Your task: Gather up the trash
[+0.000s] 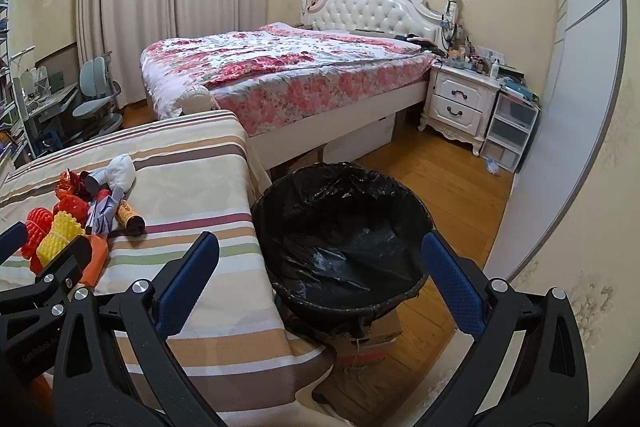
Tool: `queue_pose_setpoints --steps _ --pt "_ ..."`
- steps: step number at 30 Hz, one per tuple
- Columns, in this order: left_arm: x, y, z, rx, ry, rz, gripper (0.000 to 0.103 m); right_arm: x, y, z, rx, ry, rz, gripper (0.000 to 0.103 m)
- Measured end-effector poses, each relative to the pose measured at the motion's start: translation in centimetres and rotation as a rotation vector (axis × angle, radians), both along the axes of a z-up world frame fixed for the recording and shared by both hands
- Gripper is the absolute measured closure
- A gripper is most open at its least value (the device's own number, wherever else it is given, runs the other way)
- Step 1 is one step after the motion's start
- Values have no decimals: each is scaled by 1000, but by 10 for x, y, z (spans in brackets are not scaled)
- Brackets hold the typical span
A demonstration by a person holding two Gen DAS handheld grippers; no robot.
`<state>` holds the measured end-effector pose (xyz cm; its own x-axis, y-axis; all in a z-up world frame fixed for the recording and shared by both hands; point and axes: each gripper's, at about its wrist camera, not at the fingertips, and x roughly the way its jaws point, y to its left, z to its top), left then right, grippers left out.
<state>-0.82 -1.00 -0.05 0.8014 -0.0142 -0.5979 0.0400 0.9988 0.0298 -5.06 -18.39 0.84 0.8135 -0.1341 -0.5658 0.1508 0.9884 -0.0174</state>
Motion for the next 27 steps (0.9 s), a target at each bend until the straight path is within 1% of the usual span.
queue_pose_setpoints --steps 27 --pt "1 -6 0 11 3 -9 7 -2 -9 1 6 4 -13 4"
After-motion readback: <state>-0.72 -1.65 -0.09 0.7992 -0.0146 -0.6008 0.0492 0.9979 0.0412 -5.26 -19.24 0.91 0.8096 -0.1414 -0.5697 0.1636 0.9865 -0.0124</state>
